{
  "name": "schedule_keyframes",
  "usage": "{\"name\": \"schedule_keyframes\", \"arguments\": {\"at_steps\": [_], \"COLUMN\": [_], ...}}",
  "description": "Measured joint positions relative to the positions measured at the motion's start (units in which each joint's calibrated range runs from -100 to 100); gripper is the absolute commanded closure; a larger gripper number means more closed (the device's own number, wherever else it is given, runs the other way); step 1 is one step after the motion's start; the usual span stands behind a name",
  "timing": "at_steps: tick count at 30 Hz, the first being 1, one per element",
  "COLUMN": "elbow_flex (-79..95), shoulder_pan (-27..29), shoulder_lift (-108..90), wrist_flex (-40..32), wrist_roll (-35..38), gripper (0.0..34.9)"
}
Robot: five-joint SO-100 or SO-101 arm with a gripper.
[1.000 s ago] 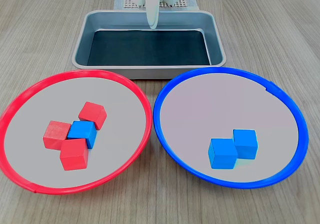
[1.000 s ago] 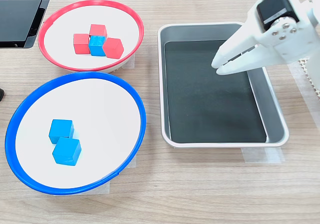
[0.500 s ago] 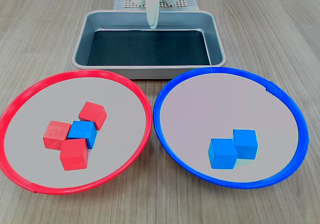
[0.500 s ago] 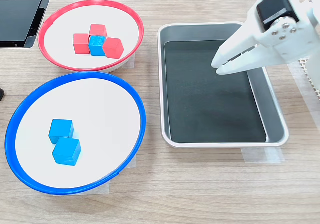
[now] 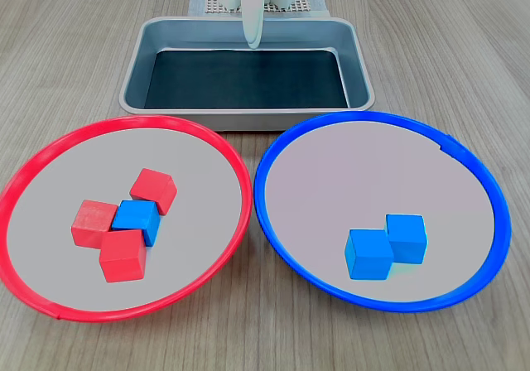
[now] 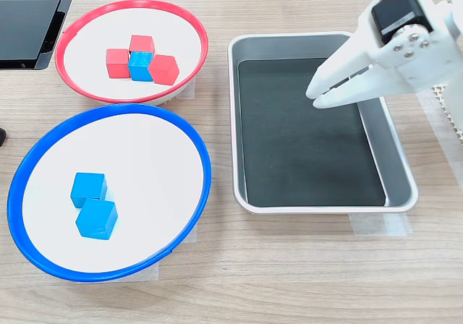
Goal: Relocate any blue block in the red dish to the blue dish, correcting any misplacements.
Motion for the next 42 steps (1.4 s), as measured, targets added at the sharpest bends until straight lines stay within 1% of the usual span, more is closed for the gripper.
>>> {"name": "schedule_keyframes", "arguments": {"at_steps": [24,25,26,29,35,36,39,42], "elbow_flex": [0.00,0.00,0.00,0.09,-0.64,-2.63,-7.71,-16.15], "shoulder_pan": [0.00,0.00,0.00,0.00,-0.71,-0.71,-0.80,-2.30], "shoulder_lift": [0.00,0.00,0.00,0.00,6.82,10.74,16.97,27.37], "wrist_flex": [0.00,0.00,0.00,-0.24,-9.54,-12.32,-17.13,-21.21], "wrist_roll": [0.00,0.00,0.00,0.05,3.91,4.79,5.96,8.45], "gripper": [34.6,33.5,33.2,34.1,34.6,34.6,34.6,34.6]}}
